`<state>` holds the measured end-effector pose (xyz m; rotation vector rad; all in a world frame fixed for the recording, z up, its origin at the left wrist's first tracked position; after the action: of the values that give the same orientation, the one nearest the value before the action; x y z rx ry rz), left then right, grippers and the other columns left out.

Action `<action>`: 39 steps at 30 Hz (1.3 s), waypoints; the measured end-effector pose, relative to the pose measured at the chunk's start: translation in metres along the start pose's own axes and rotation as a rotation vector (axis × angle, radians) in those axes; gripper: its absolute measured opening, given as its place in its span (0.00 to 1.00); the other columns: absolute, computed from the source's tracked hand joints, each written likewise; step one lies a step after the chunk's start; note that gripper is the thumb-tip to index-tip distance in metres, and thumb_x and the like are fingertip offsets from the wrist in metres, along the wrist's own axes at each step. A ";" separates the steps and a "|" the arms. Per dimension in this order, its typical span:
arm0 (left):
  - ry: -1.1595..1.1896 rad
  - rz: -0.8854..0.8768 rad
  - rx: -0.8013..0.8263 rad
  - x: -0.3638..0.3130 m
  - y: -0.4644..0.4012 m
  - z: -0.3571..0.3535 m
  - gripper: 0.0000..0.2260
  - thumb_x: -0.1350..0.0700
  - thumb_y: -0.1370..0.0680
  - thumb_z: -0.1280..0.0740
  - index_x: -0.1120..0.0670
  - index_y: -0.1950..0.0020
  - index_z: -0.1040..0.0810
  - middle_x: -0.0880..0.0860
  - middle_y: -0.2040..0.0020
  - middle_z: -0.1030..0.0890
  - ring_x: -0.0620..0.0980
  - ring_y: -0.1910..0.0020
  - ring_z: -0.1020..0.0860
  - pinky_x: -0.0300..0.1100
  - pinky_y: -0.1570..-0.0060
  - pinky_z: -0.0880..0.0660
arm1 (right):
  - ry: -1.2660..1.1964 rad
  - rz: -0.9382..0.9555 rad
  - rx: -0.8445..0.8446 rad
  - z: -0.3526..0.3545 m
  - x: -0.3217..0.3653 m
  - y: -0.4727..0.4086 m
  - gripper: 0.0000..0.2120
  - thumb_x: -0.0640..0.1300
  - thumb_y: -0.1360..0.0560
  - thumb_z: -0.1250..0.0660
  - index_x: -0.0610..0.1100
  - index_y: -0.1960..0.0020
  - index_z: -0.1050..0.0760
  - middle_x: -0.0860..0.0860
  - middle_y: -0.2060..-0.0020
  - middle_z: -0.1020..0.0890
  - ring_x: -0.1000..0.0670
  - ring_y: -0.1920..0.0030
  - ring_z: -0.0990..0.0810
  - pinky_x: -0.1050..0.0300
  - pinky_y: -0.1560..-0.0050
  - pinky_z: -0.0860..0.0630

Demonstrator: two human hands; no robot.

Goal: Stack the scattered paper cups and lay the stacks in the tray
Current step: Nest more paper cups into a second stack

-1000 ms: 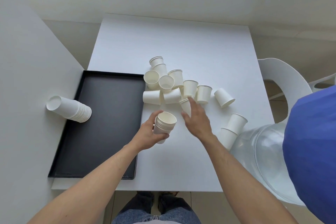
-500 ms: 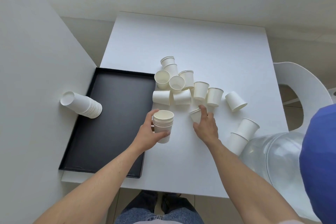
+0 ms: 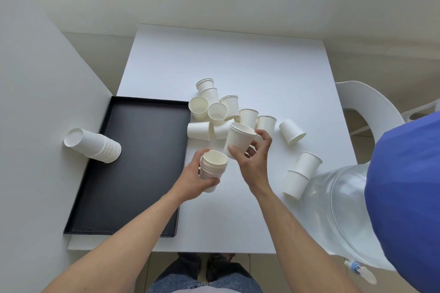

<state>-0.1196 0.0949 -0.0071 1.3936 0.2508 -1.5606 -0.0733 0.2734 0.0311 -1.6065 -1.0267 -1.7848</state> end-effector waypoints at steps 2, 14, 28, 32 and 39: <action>-0.019 -0.013 0.023 -0.003 0.002 -0.004 0.37 0.52 0.31 0.24 0.32 0.31 0.41 0.41 0.43 0.25 0.44 0.46 0.24 0.35 0.60 0.24 | 0.019 0.014 0.057 -0.005 0.004 0.004 0.33 0.43 0.31 0.23 0.65 0.37 0.37 0.52 0.45 0.22 0.51 0.51 0.16 0.57 0.55 0.19; -0.005 -0.069 0.054 -0.021 0.008 -0.009 0.34 0.48 0.30 0.24 0.28 0.34 0.41 0.38 0.45 0.23 0.34 0.49 0.22 0.31 0.63 0.23 | 0.166 0.041 0.192 -0.017 -0.014 0.025 0.26 0.48 0.31 0.25 0.61 0.39 0.34 0.55 0.40 0.23 0.54 0.44 0.20 0.56 0.46 0.21; -0.012 -0.066 -0.012 -0.007 0.004 0.030 0.38 0.47 0.30 0.24 0.26 0.30 0.43 0.44 0.40 0.23 0.38 0.46 0.23 0.27 0.58 0.26 | 0.393 -0.038 0.458 -0.043 -0.033 0.015 0.29 0.61 0.26 0.31 0.55 0.29 0.35 0.56 0.33 0.28 0.54 0.38 0.24 0.51 0.44 0.21; -0.009 -0.040 -0.036 0.008 0.001 0.041 0.38 0.50 0.31 0.24 0.31 0.30 0.42 0.47 0.40 0.24 0.48 0.43 0.24 0.39 0.48 0.25 | 0.271 -0.189 0.099 -0.039 -0.034 -0.019 0.29 0.60 0.23 0.34 0.52 0.27 0.39 0.53 0.44 0.22 0.52 0.51 0.17 0.49 0.50 0.18; -0.025 -0.017 -0.048 0.029 0.004 0.061 0.36 0.50 0.32 0.23 0.26 0.35 0.40 0.40 0.45 0.23 0.36 0.48 0.24 0.25 0.56 0.29 | 0.423 -0.460 -0.073 -0.037 -0.051 -0.083 0.25 0.51 0.21 0.36 0.49 0.26 0.38 0.48 0.39 0.28 0.42 0.40 0.24 0.42 0.39 0.23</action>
<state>-0.1513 0.0354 -0.0106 1.3372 0.2843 -1.5748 -0.1529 0.2856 -0.0354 -1.0038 -1.1930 -2.3568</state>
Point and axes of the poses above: each hand's wrist, its own y-axis away from the middle knuckle, its own z-axis out of the back of the hand, x = y × z, the point moved 4 cm from there along -y, towards the middle knuckle
